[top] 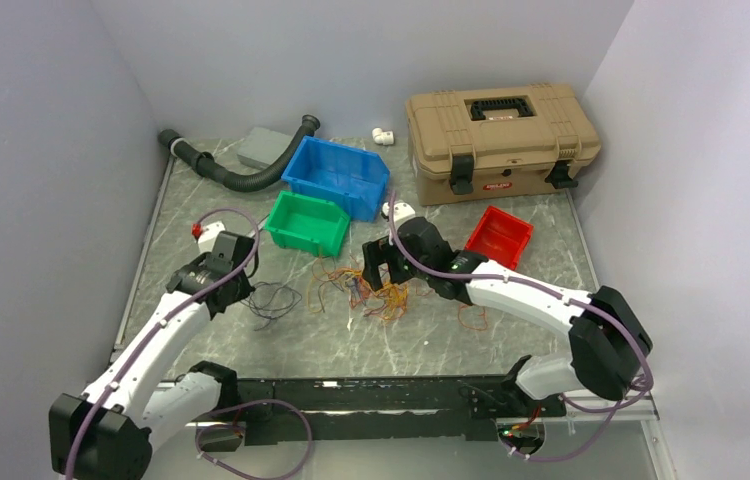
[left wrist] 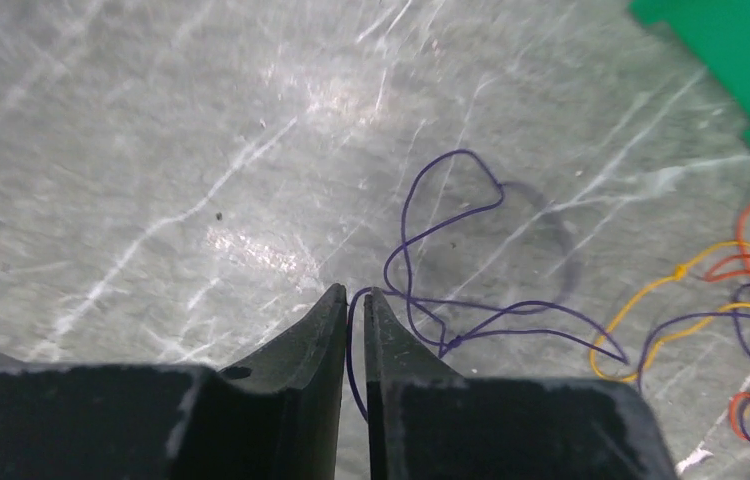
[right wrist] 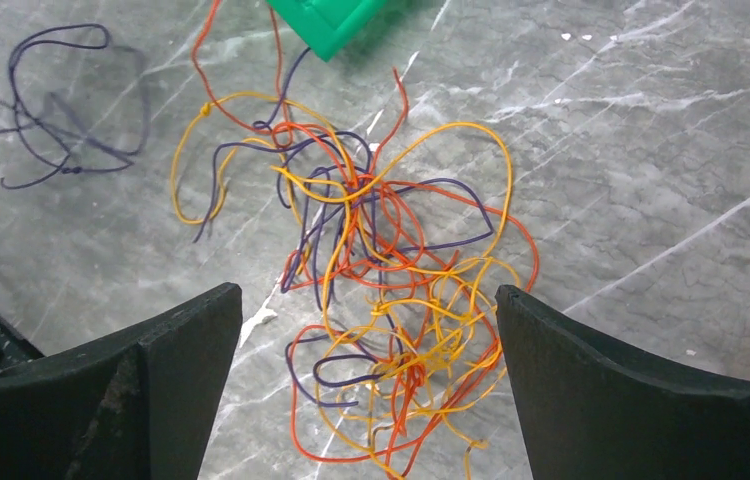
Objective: Untangle the cables
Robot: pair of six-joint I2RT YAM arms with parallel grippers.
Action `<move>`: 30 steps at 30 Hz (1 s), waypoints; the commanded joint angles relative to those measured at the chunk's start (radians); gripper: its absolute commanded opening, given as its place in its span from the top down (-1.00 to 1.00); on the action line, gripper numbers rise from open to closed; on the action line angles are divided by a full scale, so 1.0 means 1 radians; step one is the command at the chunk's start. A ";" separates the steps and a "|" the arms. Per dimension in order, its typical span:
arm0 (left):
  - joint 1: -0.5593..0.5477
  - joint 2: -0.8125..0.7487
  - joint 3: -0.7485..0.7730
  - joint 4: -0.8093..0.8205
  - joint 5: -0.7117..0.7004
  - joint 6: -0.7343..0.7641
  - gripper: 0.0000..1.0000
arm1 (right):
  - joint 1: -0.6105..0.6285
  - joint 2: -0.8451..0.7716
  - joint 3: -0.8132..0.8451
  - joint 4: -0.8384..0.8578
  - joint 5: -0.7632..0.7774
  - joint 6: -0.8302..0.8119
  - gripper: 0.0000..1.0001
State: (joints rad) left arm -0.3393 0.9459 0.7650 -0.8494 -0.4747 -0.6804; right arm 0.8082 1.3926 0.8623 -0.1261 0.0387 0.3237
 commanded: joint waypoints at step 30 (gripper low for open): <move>0.153 0.339 -0.174 0.382 0.281 -0.104 1.00 | -0.003 -0.156 -0.020 0.049 -0.067 -0.026 -0.99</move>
State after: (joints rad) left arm -0.1925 1.2888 0.6167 -0.5243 -0.2188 -0.7696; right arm 0.8082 1.2835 0.8494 -0.1207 -0.0349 0.3058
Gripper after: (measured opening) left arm 0.177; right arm 0.997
